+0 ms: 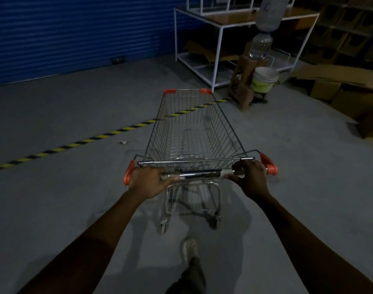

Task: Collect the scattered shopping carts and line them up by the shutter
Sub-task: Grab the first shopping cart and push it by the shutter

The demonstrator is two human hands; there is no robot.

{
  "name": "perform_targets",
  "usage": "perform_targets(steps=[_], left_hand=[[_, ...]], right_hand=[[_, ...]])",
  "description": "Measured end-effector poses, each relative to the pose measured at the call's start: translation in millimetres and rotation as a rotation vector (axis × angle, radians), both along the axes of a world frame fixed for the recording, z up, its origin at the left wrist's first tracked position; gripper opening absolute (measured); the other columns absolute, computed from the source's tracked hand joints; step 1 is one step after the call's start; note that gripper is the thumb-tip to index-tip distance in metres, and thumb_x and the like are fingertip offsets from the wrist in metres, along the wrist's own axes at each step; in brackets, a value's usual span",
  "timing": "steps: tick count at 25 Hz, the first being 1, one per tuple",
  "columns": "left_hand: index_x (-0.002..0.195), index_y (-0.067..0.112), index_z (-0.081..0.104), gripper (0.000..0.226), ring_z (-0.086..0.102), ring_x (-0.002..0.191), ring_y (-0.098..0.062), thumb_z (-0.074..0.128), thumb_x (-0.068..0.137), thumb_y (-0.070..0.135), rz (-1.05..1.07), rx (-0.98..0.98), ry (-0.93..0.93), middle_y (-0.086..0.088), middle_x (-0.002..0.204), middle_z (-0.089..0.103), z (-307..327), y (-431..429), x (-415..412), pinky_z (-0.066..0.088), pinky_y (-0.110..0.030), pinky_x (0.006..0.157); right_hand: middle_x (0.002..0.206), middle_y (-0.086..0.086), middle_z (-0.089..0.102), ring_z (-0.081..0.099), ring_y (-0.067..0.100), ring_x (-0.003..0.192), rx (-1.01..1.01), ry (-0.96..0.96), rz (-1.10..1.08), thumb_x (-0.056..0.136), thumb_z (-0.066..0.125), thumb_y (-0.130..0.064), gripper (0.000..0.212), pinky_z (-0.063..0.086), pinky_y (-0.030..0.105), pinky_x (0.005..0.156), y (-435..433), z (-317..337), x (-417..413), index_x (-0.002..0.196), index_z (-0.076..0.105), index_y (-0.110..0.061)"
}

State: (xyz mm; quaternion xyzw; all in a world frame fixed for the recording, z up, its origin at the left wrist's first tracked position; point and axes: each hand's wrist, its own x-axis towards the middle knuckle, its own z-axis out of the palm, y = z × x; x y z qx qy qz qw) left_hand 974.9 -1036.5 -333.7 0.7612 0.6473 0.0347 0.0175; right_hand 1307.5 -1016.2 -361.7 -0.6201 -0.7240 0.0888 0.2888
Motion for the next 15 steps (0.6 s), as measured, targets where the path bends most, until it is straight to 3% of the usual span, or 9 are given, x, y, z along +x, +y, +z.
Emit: perform_targets(steps=[3,5,7,9,12,15], left_hand=[[0.109,0.029,0.068,0.08,0.065,0.104,-0.024,0.026,0.075,0.088,0.012,-0.04,-0.059,-0.001,0.108,0.072,2.7,114.7,9.3,0.046,-0.033,0.086],[0.108,0.029,0.067,0.095,0.064,0.105,-0.023,0.012,0.067,0.095,0.001,-0.075,-0.111,-0.001,0.109,0.071,5.9,184.3,17.6,0.045,-0.036,0.089],[0.11,0.029,0.066,0.101,0.061,0.107,-0.024,0.003,0.066,0.095,0.008,-0.086,-0.047,-0.002,0.112,0.069,3.7,249.7,31.4,0.04,-0.042,0.095],[0.112,0.025,0.063,0.081,0.057,0.109,-0.032,0.015,0.081,0.082,0.1,-0.027,0.08,-0.009,0.112,0.066,-7.1,305.6,55.2,0.03,-0.055,0.103],[0.115,0.015,0.06,0.065,0.052,0.107,-0.04,0.027,0.091,0.065,0.238,0.111,0.077,-0.022,0.108,0.059,-27.0,377.3,84.3,0.027,-0.062,0.106],[0.128,0.01,0.053,0.066,0.043,0.122,-0.045,0.028,0.093,0.061,0.235,0.217,0.036,-0.028,0.124,0.052,-40.1,470.4,89.1,0.024,-0.061,0.11]], right_hand=[[0.091,-0.004,0.066,0.055,0.016,0.091,0.009,0.027,-0.066,0.069,0.083,-0.041,0.032,0.041,0.043,0.091,108.0,5.9,0.1,0.089,0.067,-0.021],[0.107,0.006,0.065,0.055,0.03,0.108,0.006,-0.021,-0.09,0.07,0.082,-0.038,0.038,0.041,0.047,0.095,166.4,3.5,0.4,0.096,0.065,-0.017],[0.139,0.018,0.047,0.034,0.04,0.137,-0.081,-0.084,-0.089,0.073,0.081,-0.034,0.06,0.034,0.054,0.109,222.3,0.6,5.5,0.123,0.056,-0.012],[0.159,0.018,0.019,0.005,0.038,0.148,-0.215,-0.1,-0.061,0.076,0.079,-0.031,0.083,0.025,0.055,0.116,281.6,0.4,17.3,0.145,0.037,-0.012],[0.163,0.013,0.002,-0.008,0.033,0.149,-0.258,-0.154,0.002,0.082,0.073,-0.033,0.091,0.024,0.054,0.117,371.1,5.2,34.4,0.154,0.02,-0.016],[0.163,0.011,-0.004,-0.013,0.031,0.149,-0.229,-0.178,0.056,0.083,0.071,-0.039,0.097,0.018,0.049,0.12,464.4,-0.2,49.3,0.156,0.01,-0.02]])
